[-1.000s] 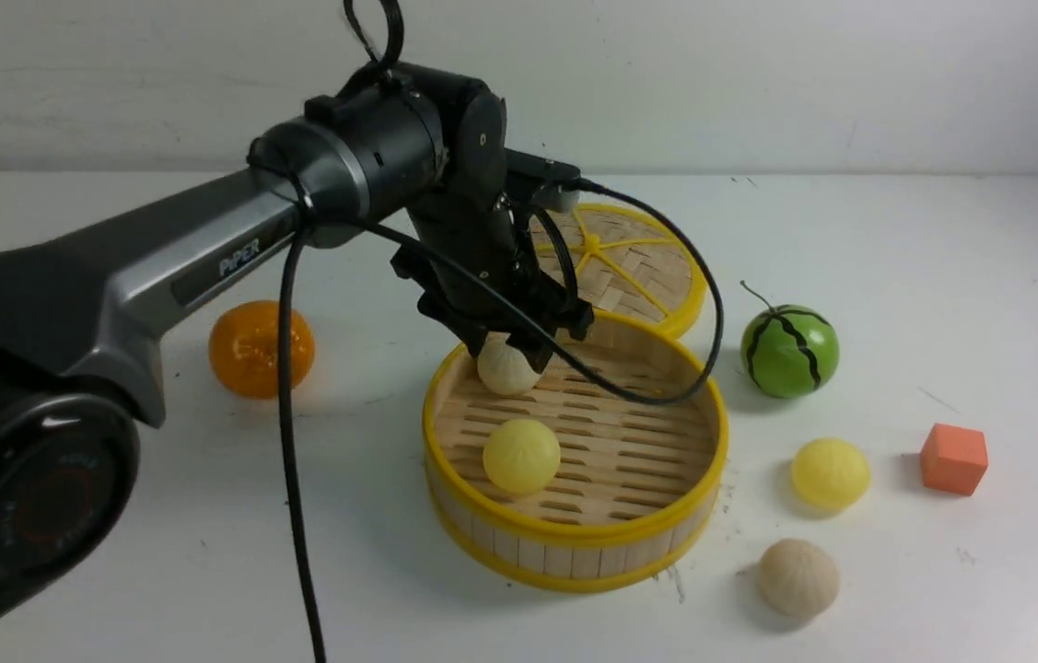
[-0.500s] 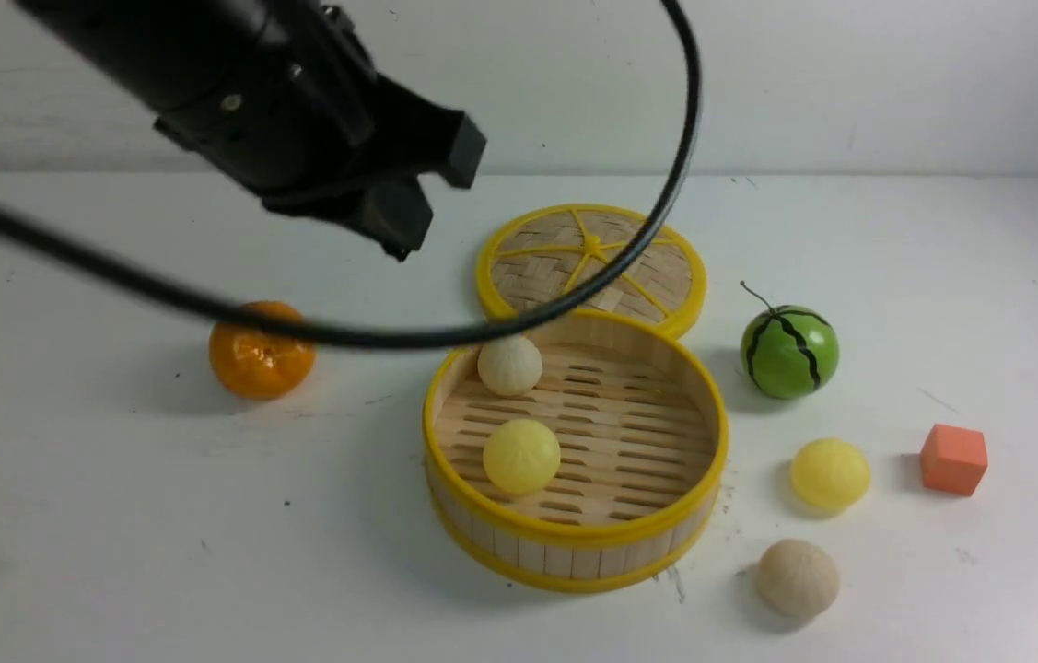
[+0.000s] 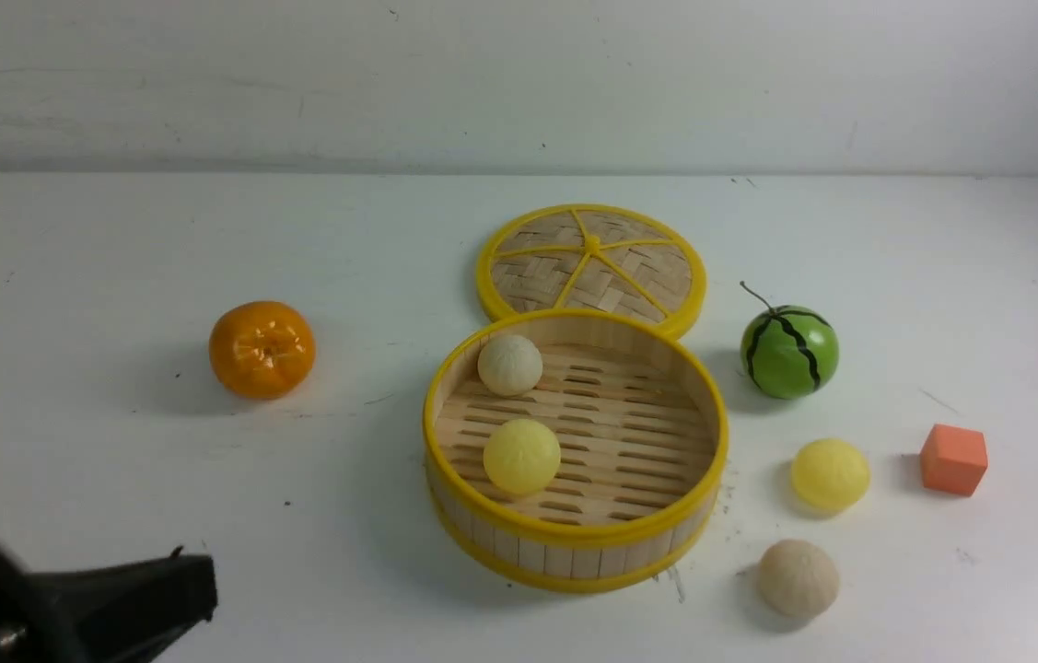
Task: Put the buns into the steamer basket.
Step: Use the right arm to grab a steamed stuffed bun
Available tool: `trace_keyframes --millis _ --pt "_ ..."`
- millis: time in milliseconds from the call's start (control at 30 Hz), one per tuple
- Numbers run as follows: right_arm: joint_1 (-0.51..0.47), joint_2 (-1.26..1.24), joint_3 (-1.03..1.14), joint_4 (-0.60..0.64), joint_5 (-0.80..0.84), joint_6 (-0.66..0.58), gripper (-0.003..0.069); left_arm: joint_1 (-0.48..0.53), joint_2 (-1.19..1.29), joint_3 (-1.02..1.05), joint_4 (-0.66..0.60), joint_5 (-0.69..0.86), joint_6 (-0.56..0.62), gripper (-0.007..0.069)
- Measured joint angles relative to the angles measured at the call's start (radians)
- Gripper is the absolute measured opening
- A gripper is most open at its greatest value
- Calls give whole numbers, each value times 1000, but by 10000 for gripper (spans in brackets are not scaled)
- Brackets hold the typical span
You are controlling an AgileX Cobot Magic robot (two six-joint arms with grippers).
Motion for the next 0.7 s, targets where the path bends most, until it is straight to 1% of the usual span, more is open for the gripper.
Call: trace_keyframes --millis 33,100,200,233,267,333,533,633,700 --pt "0 0 1 -1 -2 0 241 0 -23 9 -2 -6 0 -13" --pt "0 0 5 13 -31 1 241 0 -163 106 -10 -60 0 -13" --pt "0 0 13 104 -78 29 241 0 -260 177 -10 -89 0 -13" --pt "0 0 13 155 -109 48 241 0 -284 200 -10 -93 0 -13" --pt "0 0 13 182 -131 62 241 0 -298 209 -12 -93 0 -13" --pt "0 0 13 282 -208 91 241 0 -317 227 -13 -90 0 -13" --pt "0 0 13 405 -337 103 241 0 -318 231 -13 -86 0 -13" --pt "0 3 -16 460 -277 117 239 0 -318 231 -13 -85 0 -13" --pt "0 40 -87 470 -159 106 228 0 -318 231 -13 -84 0 -13"
